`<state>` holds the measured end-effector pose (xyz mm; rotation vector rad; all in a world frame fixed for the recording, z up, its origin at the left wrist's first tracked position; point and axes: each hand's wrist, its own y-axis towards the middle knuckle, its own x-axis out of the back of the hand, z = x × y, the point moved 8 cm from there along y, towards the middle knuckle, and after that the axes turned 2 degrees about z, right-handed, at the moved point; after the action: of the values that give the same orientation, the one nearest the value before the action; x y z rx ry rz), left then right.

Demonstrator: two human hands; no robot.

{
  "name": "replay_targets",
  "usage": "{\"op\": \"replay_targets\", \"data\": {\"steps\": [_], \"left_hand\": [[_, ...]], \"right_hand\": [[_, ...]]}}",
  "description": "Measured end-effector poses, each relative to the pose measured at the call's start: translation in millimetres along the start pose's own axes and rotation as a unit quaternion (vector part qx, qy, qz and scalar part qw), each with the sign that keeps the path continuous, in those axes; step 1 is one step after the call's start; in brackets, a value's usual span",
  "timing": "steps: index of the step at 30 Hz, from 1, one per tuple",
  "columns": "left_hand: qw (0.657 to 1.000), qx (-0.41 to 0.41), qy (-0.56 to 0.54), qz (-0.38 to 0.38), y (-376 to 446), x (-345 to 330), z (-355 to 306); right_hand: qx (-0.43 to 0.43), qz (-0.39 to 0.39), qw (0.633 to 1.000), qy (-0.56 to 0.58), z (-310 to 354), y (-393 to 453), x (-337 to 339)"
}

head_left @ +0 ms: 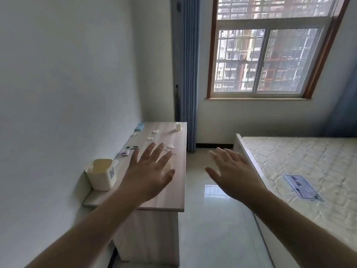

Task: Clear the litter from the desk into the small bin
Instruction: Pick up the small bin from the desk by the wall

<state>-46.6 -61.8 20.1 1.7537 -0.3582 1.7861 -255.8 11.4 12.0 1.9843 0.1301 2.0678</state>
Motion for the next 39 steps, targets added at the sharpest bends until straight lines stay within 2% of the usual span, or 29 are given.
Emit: {"op": "replay_targets", "data": {"steps": [7, 13, 19, 27, 34, 39], "left_hand": [[0.999, 0.051, 0.018, 0.003, -3.3, -38.0, 98.4], [0.998, 0.062, 0.031, 0.001, -3.0, -60.8, 189.9], [0.995, 0.093, 0.033, 0.020, 11.7, -88.4, 264.9], [0.993, 0.117, 0.016, 0.032, 28.9, -126.8, 313.4], [0.990, 0.136, 0.012, 0.042, 71.6, -174.5, 325.4], [0.983, 0.145, 0.022, 0.108, 104.1, -219.2, 338.5]], "right_hand": [[0.073, -0.021, 0.997, -0.017, 76.9, 54.5, -24.5], [0.105, -0.002, 0.995, 0.002, 168.2, 113.2, -49.8], [0.122, 0.028, 0.992, -0.003, 229.4, 157.0, -88.8], [0.143, 0.045, 0.988, 0.027, 273.8, 204.3, -125.5], [0.169, 0.046, 0.984, 0.015, 284.0, 259.5, -179.8], [0.180, 0.071, 0.981, 0.033, 272.1, 298.8, -230.7]]}}
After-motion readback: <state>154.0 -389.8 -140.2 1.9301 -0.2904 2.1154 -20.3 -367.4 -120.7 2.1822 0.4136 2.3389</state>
